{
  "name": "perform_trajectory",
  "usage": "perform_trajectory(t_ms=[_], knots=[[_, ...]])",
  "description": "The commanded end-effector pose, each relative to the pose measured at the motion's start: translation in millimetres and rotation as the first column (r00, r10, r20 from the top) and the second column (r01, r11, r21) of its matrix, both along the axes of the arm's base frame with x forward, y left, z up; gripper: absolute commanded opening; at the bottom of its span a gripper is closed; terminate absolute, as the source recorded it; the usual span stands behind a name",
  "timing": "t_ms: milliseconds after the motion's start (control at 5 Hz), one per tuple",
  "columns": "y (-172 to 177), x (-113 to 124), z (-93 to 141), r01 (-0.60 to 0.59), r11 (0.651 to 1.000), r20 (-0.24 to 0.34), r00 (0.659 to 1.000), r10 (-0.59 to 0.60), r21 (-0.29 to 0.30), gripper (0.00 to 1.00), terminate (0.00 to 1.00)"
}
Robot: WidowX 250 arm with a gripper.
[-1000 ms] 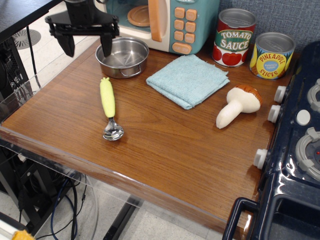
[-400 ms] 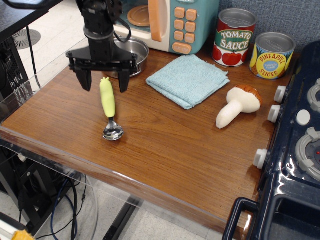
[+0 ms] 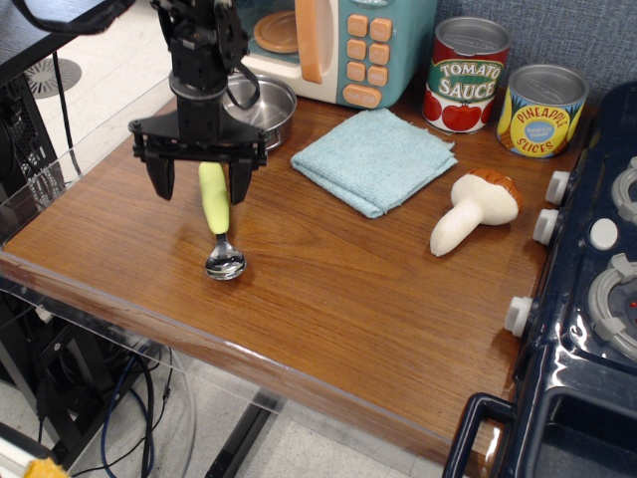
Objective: Put the spoon on the right bottom side of the table near the stove with the metal part facing downward.
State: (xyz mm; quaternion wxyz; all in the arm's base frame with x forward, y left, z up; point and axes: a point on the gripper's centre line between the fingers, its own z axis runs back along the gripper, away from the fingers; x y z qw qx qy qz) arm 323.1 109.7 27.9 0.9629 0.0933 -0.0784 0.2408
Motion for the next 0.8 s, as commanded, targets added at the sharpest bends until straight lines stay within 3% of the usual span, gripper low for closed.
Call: perform_trajectory(t_ms=[0, 600], knots=[[8.8, 3.6, -0.7, -0.044, 0.999, 0.032, 0.999, 0.043, 0.028, 0.0, 0.0], [5.9, 1.4, 5.1, -0.055, 0.998, 0.058, 0.997, 0.053, 0.03, 0.0, 0.0]])
